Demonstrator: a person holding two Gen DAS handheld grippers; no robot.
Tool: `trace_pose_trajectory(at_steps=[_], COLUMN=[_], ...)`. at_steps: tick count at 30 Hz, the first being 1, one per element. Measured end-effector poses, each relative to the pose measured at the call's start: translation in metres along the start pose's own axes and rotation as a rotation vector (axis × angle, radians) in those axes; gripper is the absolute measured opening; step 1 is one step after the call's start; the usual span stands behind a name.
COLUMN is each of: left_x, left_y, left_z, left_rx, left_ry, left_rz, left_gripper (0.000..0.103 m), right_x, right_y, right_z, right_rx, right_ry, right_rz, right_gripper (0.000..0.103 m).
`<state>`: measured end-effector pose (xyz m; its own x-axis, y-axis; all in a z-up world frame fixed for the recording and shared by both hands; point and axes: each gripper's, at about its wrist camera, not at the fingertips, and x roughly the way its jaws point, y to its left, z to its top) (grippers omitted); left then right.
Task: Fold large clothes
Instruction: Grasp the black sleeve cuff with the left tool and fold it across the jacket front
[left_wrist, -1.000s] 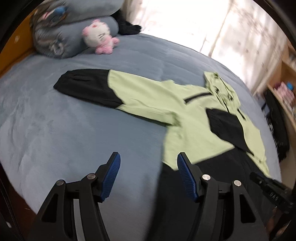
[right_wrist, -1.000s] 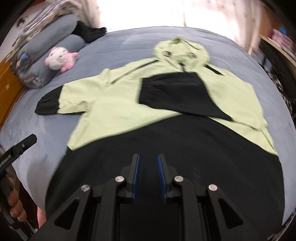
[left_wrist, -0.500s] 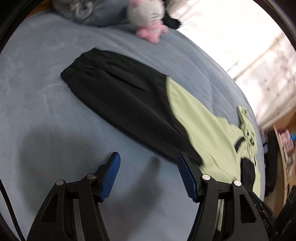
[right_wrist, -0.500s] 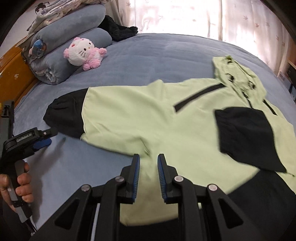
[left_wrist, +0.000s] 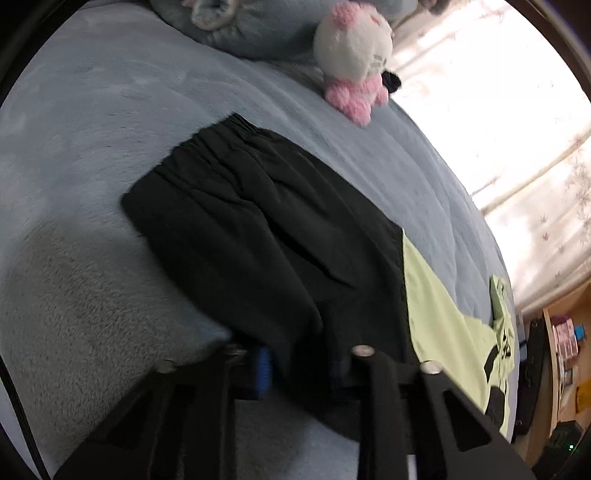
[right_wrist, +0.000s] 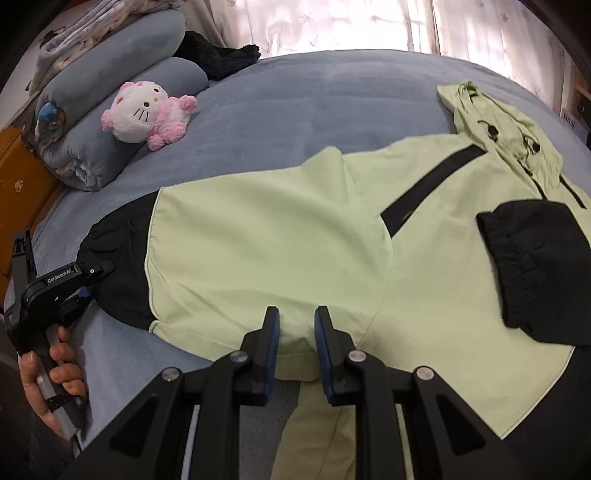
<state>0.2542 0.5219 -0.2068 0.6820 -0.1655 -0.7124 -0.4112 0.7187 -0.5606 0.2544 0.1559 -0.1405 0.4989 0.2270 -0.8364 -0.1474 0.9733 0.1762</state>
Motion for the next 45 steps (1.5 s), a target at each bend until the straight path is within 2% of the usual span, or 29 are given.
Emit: trace_pose_trajectory(at_steps=[2, 4, 6, 7, 11, 14, 15, 18, 21, 24, 26, 29, 30, 32, 34, 36, 41, 45], left_x=[-0.002, -0.009, -0.027, -0.038, -0.087, -0.115, -0.122, -0.130, -0.121, -0.101, -0.084, -0.056, -0.045, -0.035, -0.034, -0.040, -0.062, -0.082], left_y=[0.005, -0.002, -0.032, -0.049, -0.134, -0.197, -0.222, -0.278, -0.320, -0.346, -0.355, -0.361, -0.361, -0.359, -0.356, -0.357, -0.357, -0.347], left_z=[0.000, -0.001, -0.008, -0.013, -0.046, -0.076, -0.090, -0.128, -0.167, -0.210, -0.243, -0.286, -0.300, -0.318, -0.332, -0.335, -0.325, -0.307], left_rx=[-0.023, -0.005, 0.091, 0.138, 0.309, 0.403, 0.443, 0.527, 0.593, 0.627, 0.658, 0.717, 0.738, 0.760, 0.776, 0.775, 0.743, 0.664], left_ry=[-0.007, -0.026, -0.095, -0.127, -0.231, -0.254, -0.245, -0.207, -0.158, -0.056, 0.011, 0.100, 0.138, 0.179, 0.195, 0.194, 0.201, 0.225], left_rz=[-0.006, 0.039, 0.123, 0.131, 0.057, -0.051, -0.097, -0.168, -0.172, -0.194, -0.179, -0.101, -0.073, -0.046, -0.039, -0.046, -0.060, -0.088], left_gripper=[0.005, 0.003, 0.003, 0.003, 0.003, 0.003, 0.003, 0.003, 0.003, 0.003, 0.003, 0.004, 0.007, 0.023, 0.054, 0.071, 0.073, 0.073], right_x=[-0.002, -0.008, -0.016, -0.022, -0.048, -0.070, -0.079, -0.101, -0.123, -0.138, -0.146, -0.154, -0.156, -0.157, -0.159, -0.160, -0.164, -0.169], right_y=[-0.002, -0.006, -0.012, -0.017, -0.046, -0.074, -0.085, -0.114, -0.151, -0.184, -0.208, -0.237, -0.245, -0.253, -0.260, -0.262, -0.257, -0.246], right_z=[-0.002, -0.003, -0.004, -0.005, -0.011, -0.018, -0.021, -0.031, -0.043, -0.056, -0.065, -0.076, -0.080, -0.085, -0.090, -0.092, -0.094, -0.093], right_rx=[-0.001, -0.002, 0.001, 0.005, 0.041, 0.087, 0.105, 0.146, 0.193, 0.238, 0.273, 0.309, 0.317, 0.322, 0.323, 0.317, 0.287, 0.242], right_ry=[0.001, 0.000, -0.004, -0.008, -0.028, -0.049, -0.058, -0.077, -0.092, -0.099, -0.097, -0.093, -0.092, -0.088, -0.085, -0.085, -0.090, -0.101], right_rz=[0.004, 0.009, 0.015, 0.012, 0.000, -0.011, -0.014, -0.030, -0.054, -0.080, -0.093, -0.107, -0.106, -0.098, -0.082, -0.058, 0.006, 0.045], right_gripper=[0.019, 0.019, 0.019, 0.019, 0.019, 0.019, 0.019, 0.019, 0.019, 0.019, 0.019, 0.019, 0.019, 0.019, 0.019, 0.019, 0.019, 0.019])
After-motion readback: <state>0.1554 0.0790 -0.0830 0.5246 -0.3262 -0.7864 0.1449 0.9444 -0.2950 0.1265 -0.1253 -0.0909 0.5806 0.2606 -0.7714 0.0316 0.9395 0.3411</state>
